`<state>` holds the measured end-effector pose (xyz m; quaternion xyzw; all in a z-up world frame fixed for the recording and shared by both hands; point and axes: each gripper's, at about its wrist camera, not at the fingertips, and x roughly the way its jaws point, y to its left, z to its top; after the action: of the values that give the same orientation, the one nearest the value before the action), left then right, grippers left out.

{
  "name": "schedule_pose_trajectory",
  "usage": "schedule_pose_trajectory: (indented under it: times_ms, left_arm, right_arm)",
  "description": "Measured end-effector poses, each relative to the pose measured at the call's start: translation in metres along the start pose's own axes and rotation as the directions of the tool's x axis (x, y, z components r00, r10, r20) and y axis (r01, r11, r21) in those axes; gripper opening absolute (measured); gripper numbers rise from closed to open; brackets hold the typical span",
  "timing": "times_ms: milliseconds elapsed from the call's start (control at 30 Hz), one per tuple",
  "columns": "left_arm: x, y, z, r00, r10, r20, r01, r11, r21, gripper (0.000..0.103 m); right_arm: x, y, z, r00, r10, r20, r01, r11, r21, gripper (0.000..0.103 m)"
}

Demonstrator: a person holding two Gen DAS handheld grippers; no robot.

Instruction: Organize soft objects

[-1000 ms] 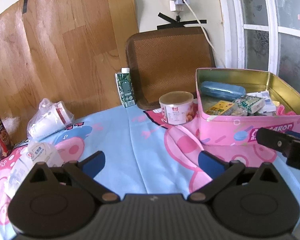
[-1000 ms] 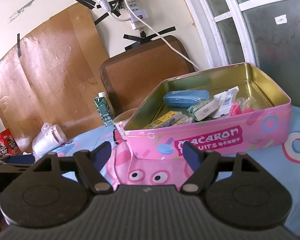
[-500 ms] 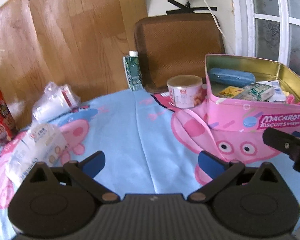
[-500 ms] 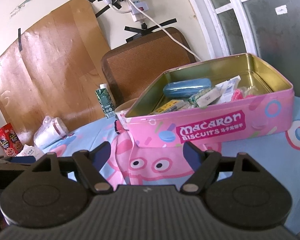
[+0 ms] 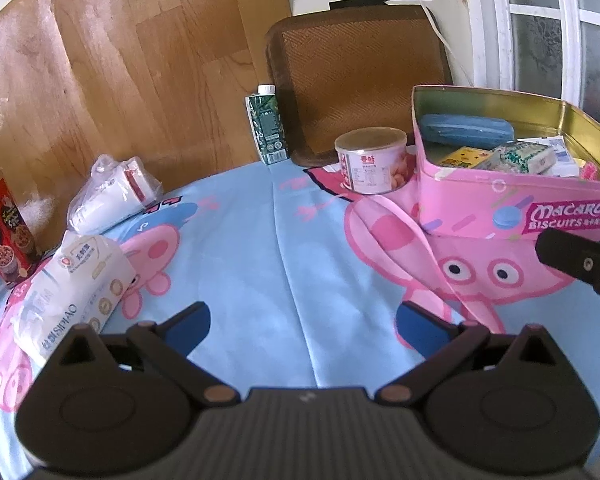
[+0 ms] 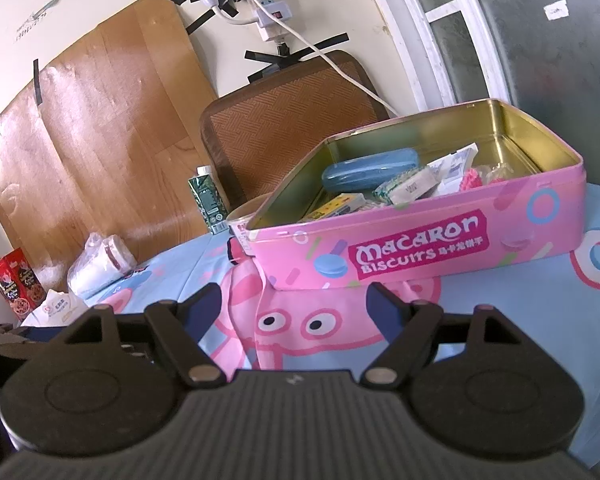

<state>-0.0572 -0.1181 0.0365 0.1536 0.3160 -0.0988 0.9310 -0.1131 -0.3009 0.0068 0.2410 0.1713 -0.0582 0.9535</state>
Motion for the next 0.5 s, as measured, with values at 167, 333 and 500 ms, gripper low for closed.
schedule_pose_trajectory:
  times_ms: [167, 333, 500]
  left_arm:
    - [-0.0005, 0.0, -0.0007, 1.0, -0.012, -0.004, 0.012, 1.0, -0.006, 0.103]
    - [-0.0015, 0.0013, -0.001, 0.999, -0.036, -0.009, 0.036, 0.999, -0.012, 0.103]
    - [-0.0018, 0.0026, -0.002, 0.996, -0.077, -0.034, 0.076, 0.997, -0.03, 0.103]
  right_arm:
    - [-0.0017, -0.0014, 0.0011, 1.0, -0.005, 0.013, 0.005, 1.0, 0.006, 0.081]
    - [-0.0058, -0.0012, 0.0017, 0.999, -0.021, 0.046, 0.021, 1.0, 0.007, 0.081]
    - [-0.005, 0.0001, 0.0006, 0.999, -0.025, 0.044, 0.025, 1.0, 0.003, 0.082]
